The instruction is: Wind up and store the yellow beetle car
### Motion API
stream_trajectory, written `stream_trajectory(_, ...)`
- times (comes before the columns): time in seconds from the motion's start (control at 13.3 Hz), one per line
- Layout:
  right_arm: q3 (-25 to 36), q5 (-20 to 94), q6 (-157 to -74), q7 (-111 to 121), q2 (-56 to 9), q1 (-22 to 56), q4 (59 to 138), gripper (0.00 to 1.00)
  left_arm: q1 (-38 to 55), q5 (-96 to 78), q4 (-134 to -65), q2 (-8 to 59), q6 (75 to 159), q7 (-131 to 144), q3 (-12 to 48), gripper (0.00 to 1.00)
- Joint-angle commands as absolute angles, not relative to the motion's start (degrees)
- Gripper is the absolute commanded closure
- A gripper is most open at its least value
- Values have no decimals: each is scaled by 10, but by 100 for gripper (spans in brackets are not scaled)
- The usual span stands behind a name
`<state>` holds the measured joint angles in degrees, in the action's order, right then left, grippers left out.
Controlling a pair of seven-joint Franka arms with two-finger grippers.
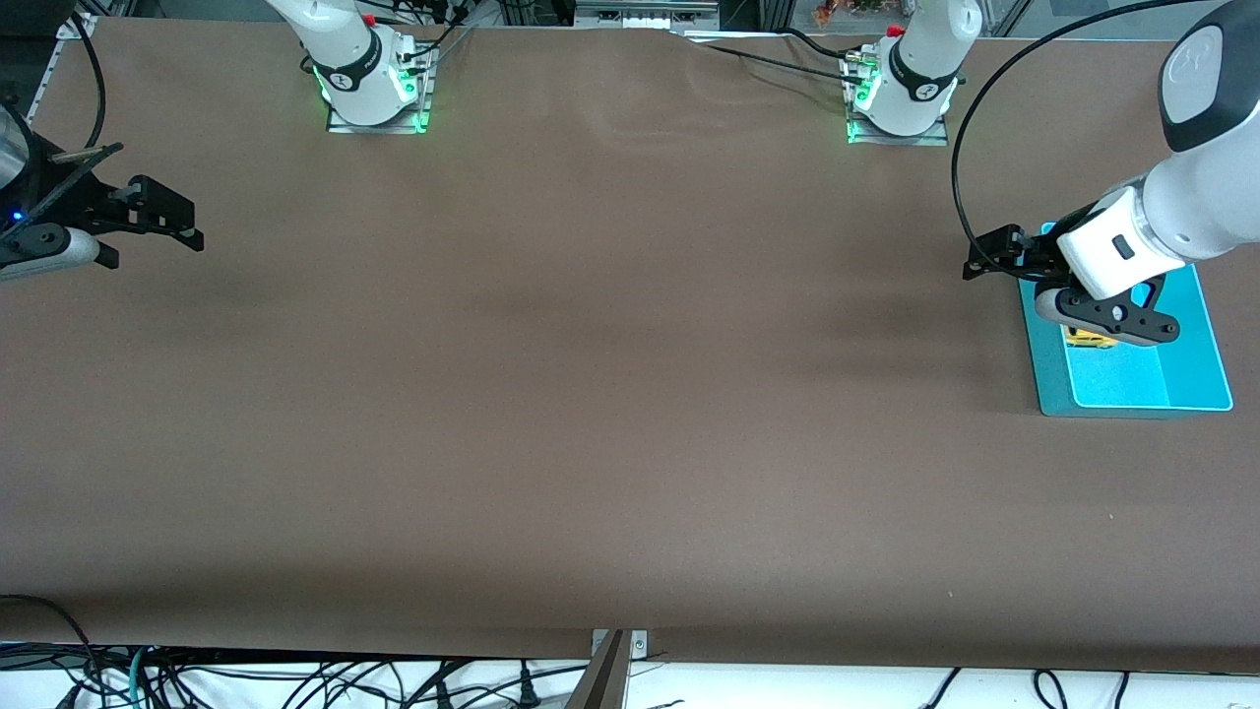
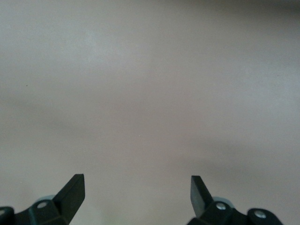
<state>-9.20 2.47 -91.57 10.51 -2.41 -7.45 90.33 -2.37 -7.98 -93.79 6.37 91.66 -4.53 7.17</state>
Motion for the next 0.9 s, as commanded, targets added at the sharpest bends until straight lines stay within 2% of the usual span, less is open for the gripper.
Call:
stream_trajectory(0.0, -92, 34, -904, 116, -27, -76, 892, 0, 0, -71, -934, 53, 907, -25, 41, 0)
stream_trajectory(0.23, -92, 34, -904, 116, -27, -76, 893, 0, 3, -62, -934, 53, 908, -21, 14, 0)
stream_trajectory(0.83, -93, 34, -903, 116, -27, -73, 893, 0, 7, -41, -937, 52, 904, 52, -2, 0)
